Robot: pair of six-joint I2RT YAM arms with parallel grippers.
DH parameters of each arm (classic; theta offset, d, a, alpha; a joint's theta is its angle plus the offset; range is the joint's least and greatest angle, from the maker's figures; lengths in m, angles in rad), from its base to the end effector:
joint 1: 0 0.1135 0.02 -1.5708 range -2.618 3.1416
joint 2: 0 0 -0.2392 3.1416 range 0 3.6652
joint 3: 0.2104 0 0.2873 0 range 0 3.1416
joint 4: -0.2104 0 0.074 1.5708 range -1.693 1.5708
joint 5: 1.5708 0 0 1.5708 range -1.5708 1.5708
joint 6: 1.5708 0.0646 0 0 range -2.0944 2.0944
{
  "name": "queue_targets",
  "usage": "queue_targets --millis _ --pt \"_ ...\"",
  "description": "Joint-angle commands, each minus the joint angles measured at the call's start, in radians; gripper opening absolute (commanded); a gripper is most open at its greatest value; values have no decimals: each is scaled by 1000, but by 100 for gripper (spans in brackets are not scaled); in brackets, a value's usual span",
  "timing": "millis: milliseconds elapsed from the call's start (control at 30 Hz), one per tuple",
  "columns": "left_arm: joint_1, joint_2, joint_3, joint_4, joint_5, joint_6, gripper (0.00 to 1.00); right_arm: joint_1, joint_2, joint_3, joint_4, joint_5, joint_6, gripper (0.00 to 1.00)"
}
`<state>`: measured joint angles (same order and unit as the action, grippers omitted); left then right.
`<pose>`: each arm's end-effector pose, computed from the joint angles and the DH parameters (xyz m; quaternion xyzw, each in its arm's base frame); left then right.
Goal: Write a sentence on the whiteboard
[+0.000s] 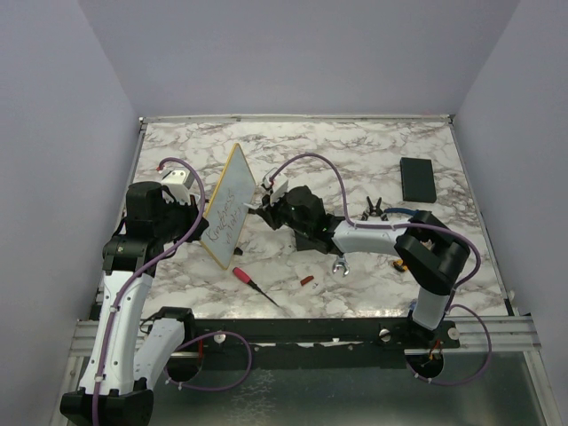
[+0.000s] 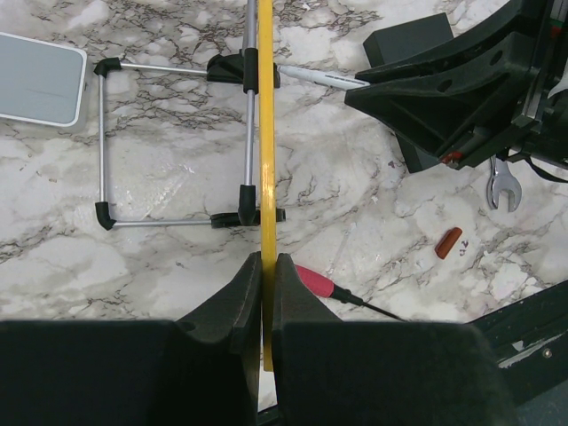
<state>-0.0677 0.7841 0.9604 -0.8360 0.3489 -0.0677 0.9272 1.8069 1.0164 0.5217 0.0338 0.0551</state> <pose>0.2212 -0.0371 0.3082 0.0764 0.8844 -0.1848 0.4217 0.2717 0.3585 0.1518 -0.3266 0.7253 0.2739 0.5406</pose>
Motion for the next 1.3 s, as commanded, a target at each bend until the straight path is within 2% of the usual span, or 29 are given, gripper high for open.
queue_targets --millis 0,967,1267 --pt "-9 -11 -9 -9 15 3 0 -5 42 43 7 -14 -1 1" --pt "-11 -17 -9 -8 20 6 0 -6 146 29 -45 -28 42 1" --pt "-11 -19 -9 -9 16 4 0 -5 27 -42 -1 -5 41 1"
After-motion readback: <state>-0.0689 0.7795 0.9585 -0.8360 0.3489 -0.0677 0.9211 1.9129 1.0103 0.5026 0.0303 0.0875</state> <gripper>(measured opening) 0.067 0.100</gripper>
